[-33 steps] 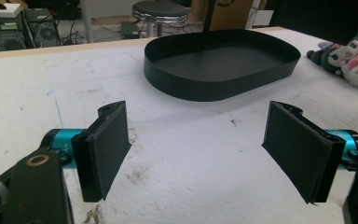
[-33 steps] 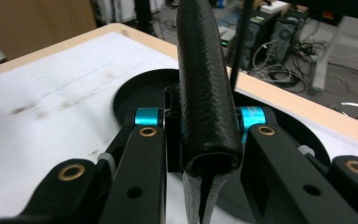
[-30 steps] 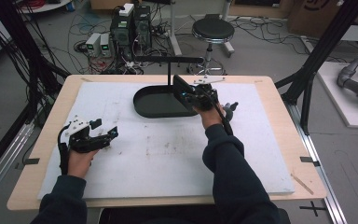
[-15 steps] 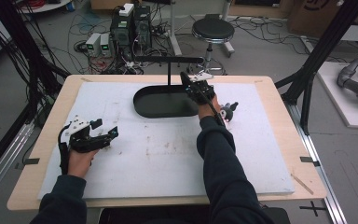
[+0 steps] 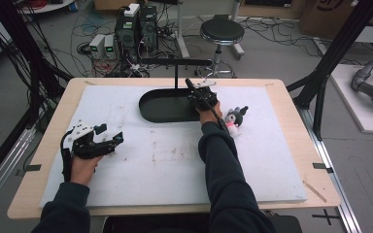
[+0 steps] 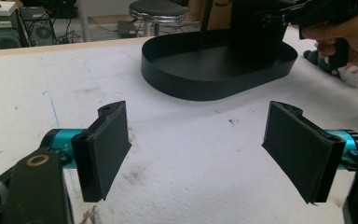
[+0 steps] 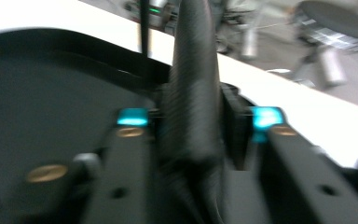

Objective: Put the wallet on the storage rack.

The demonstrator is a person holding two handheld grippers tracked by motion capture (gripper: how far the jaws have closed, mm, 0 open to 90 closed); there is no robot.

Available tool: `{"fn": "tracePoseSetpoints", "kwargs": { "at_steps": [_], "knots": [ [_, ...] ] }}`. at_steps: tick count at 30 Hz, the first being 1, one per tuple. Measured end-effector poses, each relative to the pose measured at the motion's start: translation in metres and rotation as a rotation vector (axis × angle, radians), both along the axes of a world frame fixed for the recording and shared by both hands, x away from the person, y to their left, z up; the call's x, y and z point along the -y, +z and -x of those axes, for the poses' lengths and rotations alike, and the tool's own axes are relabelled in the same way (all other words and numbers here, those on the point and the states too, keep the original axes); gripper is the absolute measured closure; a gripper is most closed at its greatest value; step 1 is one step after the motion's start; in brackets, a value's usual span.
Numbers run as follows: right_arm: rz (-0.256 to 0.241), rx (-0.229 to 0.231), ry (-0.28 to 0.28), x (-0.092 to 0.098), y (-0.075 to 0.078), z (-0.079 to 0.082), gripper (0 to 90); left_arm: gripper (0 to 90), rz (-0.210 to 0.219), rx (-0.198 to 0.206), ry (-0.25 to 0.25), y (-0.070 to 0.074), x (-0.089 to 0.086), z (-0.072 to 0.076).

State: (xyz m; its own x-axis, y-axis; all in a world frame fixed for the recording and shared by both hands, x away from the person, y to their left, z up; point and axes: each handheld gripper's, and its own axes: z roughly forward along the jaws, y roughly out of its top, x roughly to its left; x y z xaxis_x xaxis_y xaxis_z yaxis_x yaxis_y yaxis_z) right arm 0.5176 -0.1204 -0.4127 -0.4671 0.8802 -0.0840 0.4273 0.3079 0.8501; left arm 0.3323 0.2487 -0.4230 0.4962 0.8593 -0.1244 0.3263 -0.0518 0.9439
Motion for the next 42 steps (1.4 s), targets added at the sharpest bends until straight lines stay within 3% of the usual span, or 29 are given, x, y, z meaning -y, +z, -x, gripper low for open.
{"fn": "tracePoseSetpoints", "kwargs": {
  "at_steps": [3, 6, 10, 13, 16, 18, 20, 21, 23, 24, 28, 32, 38, 42],
  "knots": [
    [-0.030, -0.024, 0.036, -0.005, 0.001, 0.003, 54.2, 22.1, -0.004, 0.001, -0.001, 0.000, 0.000, 0.000],
    [-0.054, -0.002, 0.070, -0.008, 0.004, 0.006, 52.2, 22.1, -0.006, 0.004, 0.002, 0.001, 0.000, 0.001],
    [-0.016, 0.017, 0.059, -0.013, 0.000, 0.005, 46.9, 22.1, -0.008, 0.002, 0.001, 0.000, 0.000, 0.000],
    [-0.079, 0.005, 0.062, -0.011, 0.003, 0.007, 41.4, 22.1, -0.008, 0.001, -0.001, 0.000, 0.001, 0.000],
    [-0.105, 0.025, 0.086, -0.004, 0.015, 0.012, 38.2, 22.1, -0.007, -0.001, -0.001, 0.000, 0.001, 0.000],
    [-0.112, 0.028, 0.103, 0.004, 0.024, 0.018, 37.0, 22.1, -0.005, 0.002, 0.003, 0.000, 0.000, 0.001],
    [-0.099, -0.019, 0.139, 0.014, 0.031, 0.025, 32.5, 22.1, -0.005, 0.002, 0.004, 0.000, 0.000, 0.000],
    [-0.085, -0.019, 0.152, 0.020, 0.033, 0.030, 33.1, 22.1, -0.008, 0.000, 0.003, 0.000, 0.000, 0.000],
    [-0.045, 0.033, 0.168, 0.034, 0.036, 0.047, 32.9, 22.1, -0.009, 0.000, 0.003, 0.000, 0.000, 0.000],
    [-0.017, 0.021, 0.174, 0.041, 0.039, 0.053, 31.5, 22.1, -0.009, 0.002, 0.001, 0.000, 0.000, 0.001],
    [-0.026, 0.023, 0.180, 0.074, 0.043, 0.080, 26.5, 22.1, -0.009, 0.001, 0.004, -0.001, 0.000, 0.001],
    [-0.015, 0.033, 0.171, 0.105, 0.039, 0.105, 24.2, 22.1, -0.012, -0.001, 0.008, -0.001, -0.001, 0.000],
    [0.045, -0.021, 0.138, 0.135, 0.023, 0.135, 21.2, 22.1, -0.006, -0.008, 0.022, -0.002, -0.004, -0.001],
    [0.012, -0.035, 0.080, 0.147, 0.011, 0.145, 21.2, 22.1, -0.010, -0.009, 0.022, -0.001, -0.004, 0.000]
  ]
}}
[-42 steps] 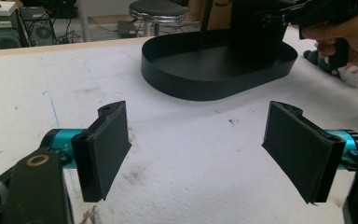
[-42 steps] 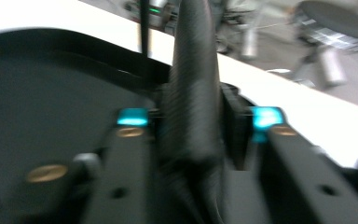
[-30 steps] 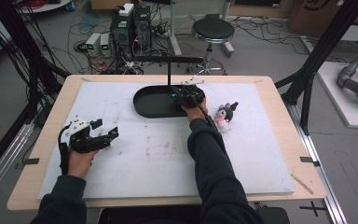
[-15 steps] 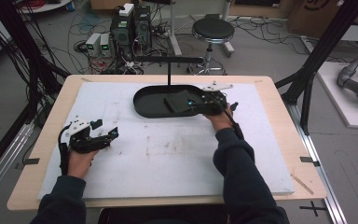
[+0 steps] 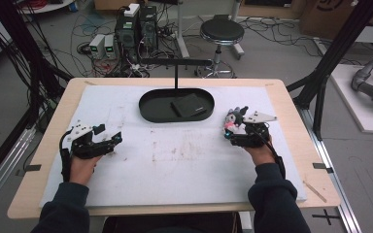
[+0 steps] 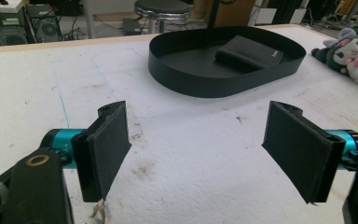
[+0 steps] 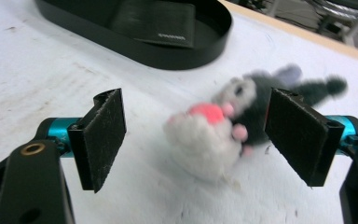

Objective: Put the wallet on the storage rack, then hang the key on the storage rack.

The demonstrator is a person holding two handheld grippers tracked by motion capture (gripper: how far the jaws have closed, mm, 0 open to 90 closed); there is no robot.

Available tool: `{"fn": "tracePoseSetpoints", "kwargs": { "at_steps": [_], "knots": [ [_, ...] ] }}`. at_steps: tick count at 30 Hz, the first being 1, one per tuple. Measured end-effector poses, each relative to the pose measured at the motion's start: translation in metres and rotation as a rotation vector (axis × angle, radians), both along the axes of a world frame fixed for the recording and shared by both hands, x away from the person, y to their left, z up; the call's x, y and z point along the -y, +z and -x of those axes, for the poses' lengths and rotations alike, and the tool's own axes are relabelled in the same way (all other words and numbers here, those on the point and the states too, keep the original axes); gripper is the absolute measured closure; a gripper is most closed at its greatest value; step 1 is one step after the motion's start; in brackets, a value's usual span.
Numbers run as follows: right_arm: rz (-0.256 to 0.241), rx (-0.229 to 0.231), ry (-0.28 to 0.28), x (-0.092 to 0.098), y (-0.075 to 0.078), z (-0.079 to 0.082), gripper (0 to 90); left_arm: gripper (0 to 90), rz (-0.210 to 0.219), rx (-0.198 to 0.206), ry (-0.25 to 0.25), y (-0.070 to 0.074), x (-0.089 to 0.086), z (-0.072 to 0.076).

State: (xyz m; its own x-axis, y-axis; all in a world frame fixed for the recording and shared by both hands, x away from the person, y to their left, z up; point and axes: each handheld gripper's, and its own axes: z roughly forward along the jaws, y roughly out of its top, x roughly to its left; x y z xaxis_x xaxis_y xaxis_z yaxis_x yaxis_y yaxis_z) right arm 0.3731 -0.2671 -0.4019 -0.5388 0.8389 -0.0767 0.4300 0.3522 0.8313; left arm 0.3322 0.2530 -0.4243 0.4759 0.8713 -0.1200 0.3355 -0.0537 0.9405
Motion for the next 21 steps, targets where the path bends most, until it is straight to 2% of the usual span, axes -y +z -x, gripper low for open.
{"fn": "tracePoseSetpoints", "kwargs": {
  "at_steps": [3, 5, 11, 17, 21],
  "knots": [
    [-0.003, -0.029, -0.006, 0.0027, -0.0041, -0.0008, 21.2, 22.1, -0.003, 0.000, 0.004, 0.0001, -0.0003, 0.0000],
    [0.007, -0.027, -0.027, 0.0032, -0.0032, -0.0002, 21.2, 22.1, -0.004, 0.003, 0.003, 0.0001, 0.0003, 0.0001],
    [0.021, -0.004, -0.034, 0.0050, -0.0012, 0.0015, 21.2, 22.1, 0.001, 0.003, 0.000, 0.0000, 0.0005, -0.0007],
    [0.010, 0.018, -0.059, 0.0031, 0.0019, 0.0014, 21.2, 22.1, -0.005, 0.003, -0.005, 0.0002, -0.0002, 0.0007],
    [0.027, 0.035, -0.069, 0.0014, 0.0019, 0.0015, 21.4, 22.1, -0.005, 0.002, -0.002, 0.0003, -0.0004, 0.0009]
  ]
}}
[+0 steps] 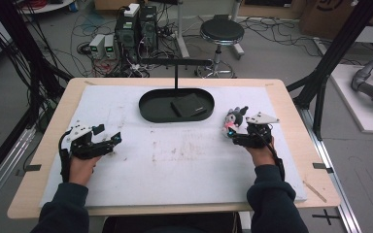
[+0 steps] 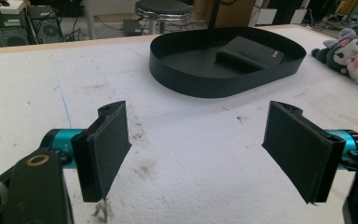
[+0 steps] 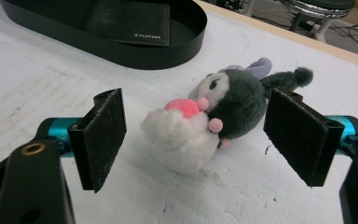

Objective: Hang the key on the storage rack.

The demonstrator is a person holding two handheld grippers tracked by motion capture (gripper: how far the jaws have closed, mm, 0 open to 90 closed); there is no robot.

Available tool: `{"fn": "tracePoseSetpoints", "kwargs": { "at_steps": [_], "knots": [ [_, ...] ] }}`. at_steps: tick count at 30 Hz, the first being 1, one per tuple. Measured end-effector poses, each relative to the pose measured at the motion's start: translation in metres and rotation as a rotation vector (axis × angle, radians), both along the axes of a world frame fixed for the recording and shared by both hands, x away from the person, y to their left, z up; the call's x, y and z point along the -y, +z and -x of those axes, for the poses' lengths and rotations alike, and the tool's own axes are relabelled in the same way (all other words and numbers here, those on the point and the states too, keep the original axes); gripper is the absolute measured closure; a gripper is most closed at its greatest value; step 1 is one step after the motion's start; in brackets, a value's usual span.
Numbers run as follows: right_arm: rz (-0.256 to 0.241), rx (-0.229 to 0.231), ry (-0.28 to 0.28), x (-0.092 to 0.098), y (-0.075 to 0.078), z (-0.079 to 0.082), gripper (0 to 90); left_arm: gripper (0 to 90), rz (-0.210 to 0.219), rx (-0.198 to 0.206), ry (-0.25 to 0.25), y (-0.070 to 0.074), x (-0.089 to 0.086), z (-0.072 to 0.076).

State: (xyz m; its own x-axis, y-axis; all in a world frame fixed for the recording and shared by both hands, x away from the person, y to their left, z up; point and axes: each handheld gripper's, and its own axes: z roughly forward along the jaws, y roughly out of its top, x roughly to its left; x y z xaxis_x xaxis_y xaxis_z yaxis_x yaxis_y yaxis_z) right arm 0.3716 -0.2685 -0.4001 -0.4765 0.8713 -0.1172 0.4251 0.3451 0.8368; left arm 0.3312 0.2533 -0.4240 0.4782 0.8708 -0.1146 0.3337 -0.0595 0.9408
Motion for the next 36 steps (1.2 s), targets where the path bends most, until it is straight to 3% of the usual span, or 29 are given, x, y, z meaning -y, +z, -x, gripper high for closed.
{"fn": "tracePoseSetpoints", "kwargs": {
  "at_steps": [8, 15, 17, 20, 24, 28, 32, 36],
  "knots": [
    [-0.006, 0.036, -0.066, 0.003, 0.002, 0.000, 21.4, 22.1, -0.014, 0.002, -0.003, 0.000, 0.002, 0.001],
    [-0.017, 0.013, -0.117, 0.008, -0.002, -0.005, 21.5, 22.1, -0.021, 0.000, 0.002, 0.000, 0.002, 0.004],
    [-0.020, 0.014, -0.128, 0.010, -0.002, -0.006, 25.2, 22.1, -0.023, -0.001, 0.000, 0.000, 0.002, 0.004],
    [-0.057, 0.021, -0.144, 0.013, -0.002, -0.009, 25.7, 22.1, -0.026, -0.004, -0.002, -0.001, 0.002, 0.004],
    [-0.075, -0.018, -0.143, 0.010, -0.009, -0.018, 25.6, 22.1, -0.025, -0.006, 0.000, -0.001, 0.002, 0.004],
    [-0.047, -0.026, -0.159, 0.000, -0.011, -0.027, 24.2, 22.1, -0.024, -0.005, -0.001, -0.001, 0.003, 0.004],
    [0.011, 0.002, -0.183, -0.018, -0.006, -0.036, 21.5, 22.1, -0.027, -0.007, -0.005, -0.001, 0.004, 0.003],
    [0.105, -0.055, -0.244, -0.032, -0.012, -0.052, 21.6, 22.2, -0.029, -0.007, -0.010, -0.001, 0.005, 0.003]
  ]
}}
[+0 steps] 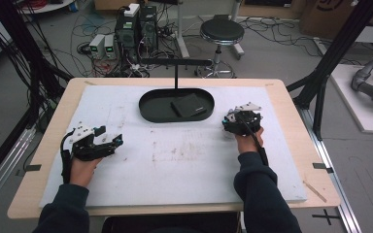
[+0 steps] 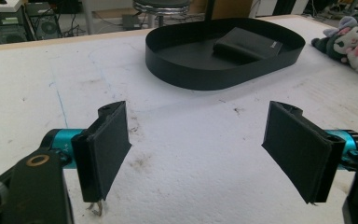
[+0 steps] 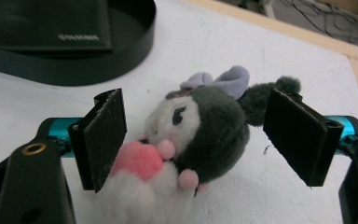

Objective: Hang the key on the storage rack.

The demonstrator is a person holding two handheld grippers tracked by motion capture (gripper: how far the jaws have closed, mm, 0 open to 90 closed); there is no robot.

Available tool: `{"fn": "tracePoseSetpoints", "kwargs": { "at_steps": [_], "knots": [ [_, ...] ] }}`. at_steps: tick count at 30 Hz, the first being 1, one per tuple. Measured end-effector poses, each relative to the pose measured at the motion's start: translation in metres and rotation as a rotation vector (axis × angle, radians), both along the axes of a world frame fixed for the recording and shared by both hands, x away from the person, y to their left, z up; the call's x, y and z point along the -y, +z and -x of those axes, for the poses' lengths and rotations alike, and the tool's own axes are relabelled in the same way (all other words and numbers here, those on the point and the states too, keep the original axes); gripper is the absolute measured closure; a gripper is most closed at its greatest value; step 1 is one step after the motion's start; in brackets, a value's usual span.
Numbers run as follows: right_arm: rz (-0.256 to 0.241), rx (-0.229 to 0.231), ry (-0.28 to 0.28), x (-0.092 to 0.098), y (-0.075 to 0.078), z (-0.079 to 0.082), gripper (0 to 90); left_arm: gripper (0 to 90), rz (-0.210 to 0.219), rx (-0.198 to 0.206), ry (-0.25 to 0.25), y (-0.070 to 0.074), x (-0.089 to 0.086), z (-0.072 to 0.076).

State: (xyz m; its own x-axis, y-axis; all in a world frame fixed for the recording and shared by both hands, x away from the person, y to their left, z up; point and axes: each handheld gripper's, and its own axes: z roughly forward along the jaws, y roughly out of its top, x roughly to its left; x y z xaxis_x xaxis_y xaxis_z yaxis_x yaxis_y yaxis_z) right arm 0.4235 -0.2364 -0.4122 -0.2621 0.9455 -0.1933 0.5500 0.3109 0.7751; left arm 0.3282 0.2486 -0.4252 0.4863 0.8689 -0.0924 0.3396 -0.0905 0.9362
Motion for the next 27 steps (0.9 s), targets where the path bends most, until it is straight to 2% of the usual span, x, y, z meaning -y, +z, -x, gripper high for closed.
{"fn": "tracePoseSetpoints", "kwargs": {
  "at_steps": [2, 4, 5, 8, 10, 14, 17, 18, 21, 23, 25, 27],
  "knots": [
    [0.044, -0.043, -0.013, -0.004, -0.005, -0.008, 23.6, 22.1, 0.002, 0.001, -0.001, 0.000, 0.000, 0.000],
    [0.050, -0.051, -0.012, -0.004, -0.008, -0.012, 26.5, 22.2, 0.002, 0.002, 0.000, 0.000, -0.001, 0.000],
    [0.054, -0.057, -0.001, -0.004, -0.007, -0.013, 34.0, 22.2, 0.002, 0.002, 0.002, 0.000, -0.001, 0.000],
    [0.037, -0.069, 0.050, 0.003, -0.006, -0.014, 44.3, 22.2, 0.002, 0.000, 0.003, 0.000, -0.001, 0.000],
    [0.001, -0.086, 0.096, 0.014, -0.004, -0.015, 49.8, 22.2, 0.003, 0.000, 0.000, 0.000, -0.001, 0.000],
    [-0.126, -0.124, 0.192, 0.037, -0.003, -0.016, 54.7, 22.2, 0.003, 0.001, 0.003, 0.000, -0.001, 0.000],
    [-0.170, -0.153, 0.314, 0.051, -0.002, -0.015, 54.7, 22.2, 0.005, -0.001, 0.008, 0.000, -0.002, 0.000],
    [-0.176, -0.172, 0.362, 0.054, -0.002, -0.014, 54.4, 22.2, 0.004, -0.001, 0.008, 0.000, -0.002, 0.000],
    [-0.168, -0.195, 0.451, 0.062, 0.002, -0.013, 51.8, 22.2, 0.001, -0.001, 0.001, 0.000, -0.001, 0.000],
    [-0.091, -0.171, 0.450, 0.062, 0.004, -0.012, 45.6, 22.2, 0.001, 0.000, 0.002, 0.000, -0.001, 0.000],
    [-0.011, -0.124, 0.390, 0.058, 0.009, -0.008, 35.1, 22.2, 0.003, 0.000, 0.005, 0.000, -0.001, 0.000],
    [0.020, -0.092, 0.299, 0.053, 0.012, -0.004, 19.7, 22.2, 0.003, -0.001, 0.005, 0.000, -0.001, 0.000]
  ]
}}
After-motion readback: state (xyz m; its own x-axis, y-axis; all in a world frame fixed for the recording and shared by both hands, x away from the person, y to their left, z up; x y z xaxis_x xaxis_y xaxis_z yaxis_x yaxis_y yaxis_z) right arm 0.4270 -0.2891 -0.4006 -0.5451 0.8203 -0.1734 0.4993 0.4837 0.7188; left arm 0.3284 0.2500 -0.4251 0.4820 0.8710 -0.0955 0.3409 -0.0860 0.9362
